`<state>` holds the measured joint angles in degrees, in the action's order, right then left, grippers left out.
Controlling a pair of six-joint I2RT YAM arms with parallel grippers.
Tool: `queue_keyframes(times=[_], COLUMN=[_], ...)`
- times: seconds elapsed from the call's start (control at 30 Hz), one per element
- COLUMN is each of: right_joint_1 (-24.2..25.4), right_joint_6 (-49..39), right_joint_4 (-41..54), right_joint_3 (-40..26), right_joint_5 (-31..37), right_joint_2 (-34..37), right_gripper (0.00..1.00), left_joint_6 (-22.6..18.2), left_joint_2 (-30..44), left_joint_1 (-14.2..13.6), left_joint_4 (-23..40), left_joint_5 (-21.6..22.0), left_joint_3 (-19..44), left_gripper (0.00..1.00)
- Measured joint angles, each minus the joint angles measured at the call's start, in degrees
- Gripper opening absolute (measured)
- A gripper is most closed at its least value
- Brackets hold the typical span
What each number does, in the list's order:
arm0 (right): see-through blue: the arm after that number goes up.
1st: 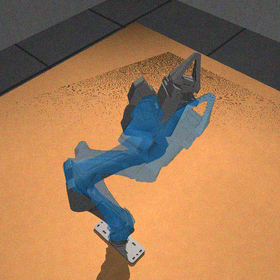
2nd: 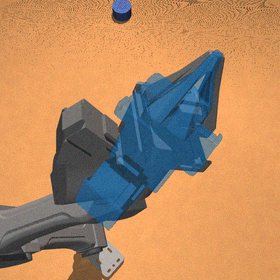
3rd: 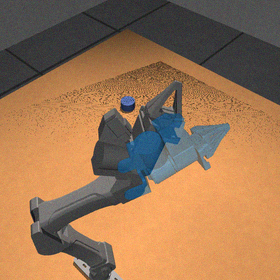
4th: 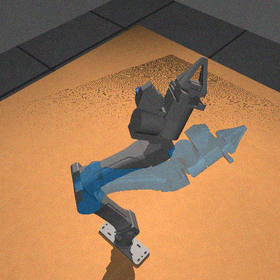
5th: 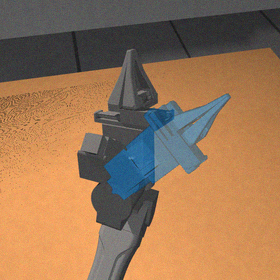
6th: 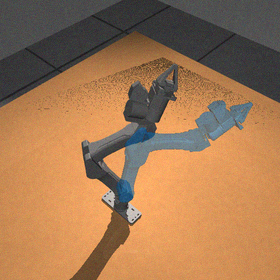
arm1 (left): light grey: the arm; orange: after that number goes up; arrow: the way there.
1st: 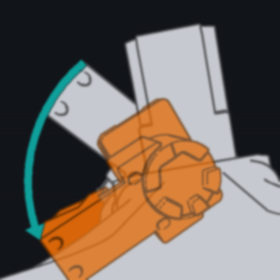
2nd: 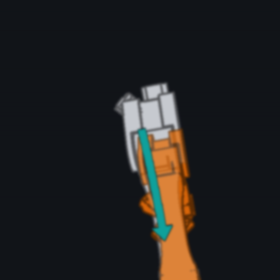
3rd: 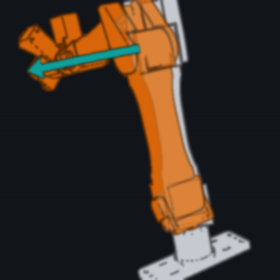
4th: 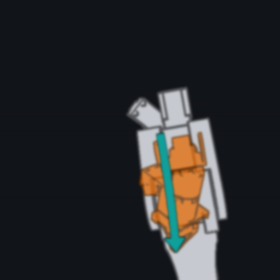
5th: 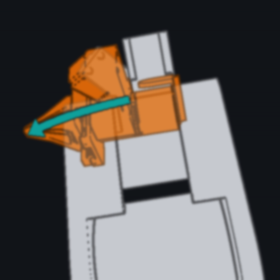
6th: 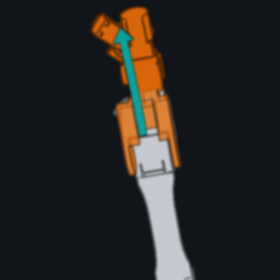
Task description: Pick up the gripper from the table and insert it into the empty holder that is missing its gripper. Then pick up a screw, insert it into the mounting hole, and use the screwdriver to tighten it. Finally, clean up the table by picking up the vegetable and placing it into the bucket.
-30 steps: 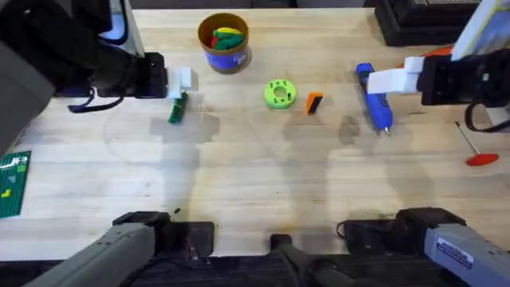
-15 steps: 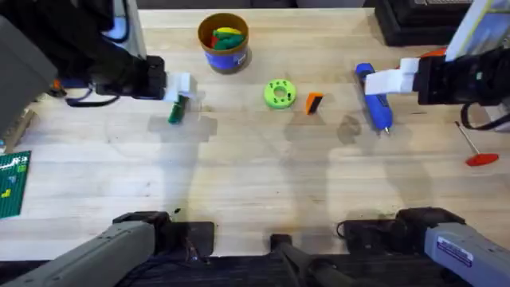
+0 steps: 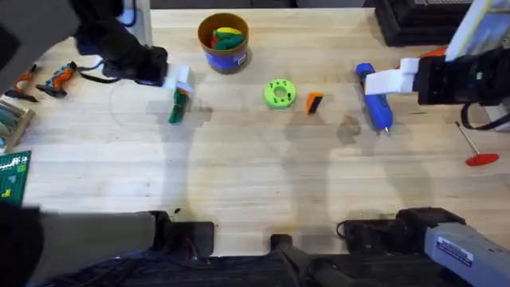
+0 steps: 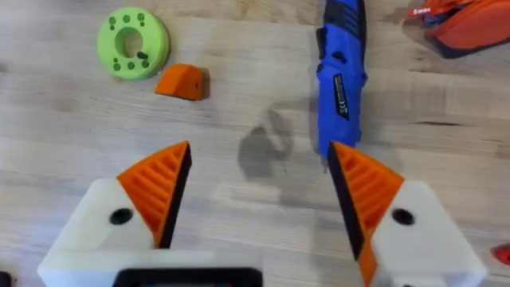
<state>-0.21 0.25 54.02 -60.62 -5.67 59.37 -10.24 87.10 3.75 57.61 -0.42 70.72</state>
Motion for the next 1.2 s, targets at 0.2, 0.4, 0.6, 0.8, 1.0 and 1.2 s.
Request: queue_keyframes(times=[0.2, 0.4, 0.6, 0.8, 1.0, 1.2], right_joint_1=[0.00, 0.00, 0.00, 0.00, 0.00, 0.00], right_joint_6=[-0.02, -0.01, -0.01, -0.02, -0.02, -0.02], right_joint_4=[0.04, 0.24, 0.24, 0.25, 0.26, 0.26], right_joint_3=[0.00, 0.00, 0.00, 0.00, 0.00, 0.00], right_joint_5=[0.00, 0.00, 0.00, 0.00, 0.00, 0.00], right_joint_2=[0.00, -0.02, 0.00, -0.02, 0.00, 0.00], right_gripper=[0.991, 0.991, 0.990, 0.990, 0.991, 0.991], left_joint_6=[-0.33, -0.33, -0.51, -0.66, -0.94, -0.94], left_joint_2=[12.76, 18.00, 18.39, 18.39, 18.39, 18.39], left_joint_1=[1.31, 1.40, 1.40, 1.45, 1.45, 1.45], left_joint_4=[-5.17, -6.62, -6.53, -6.43, -6.43, -6.43], left_joint_5=[-1.29, -1.47, -1.51, -1.87, -1.90, -2.01], left_joint_3=[0.00, 0.00, 0.00, 0.00, 0.00, 0.00], left_gripper=[0.985, 0.986, 0.858, 0.280, 0.004, 0.003])
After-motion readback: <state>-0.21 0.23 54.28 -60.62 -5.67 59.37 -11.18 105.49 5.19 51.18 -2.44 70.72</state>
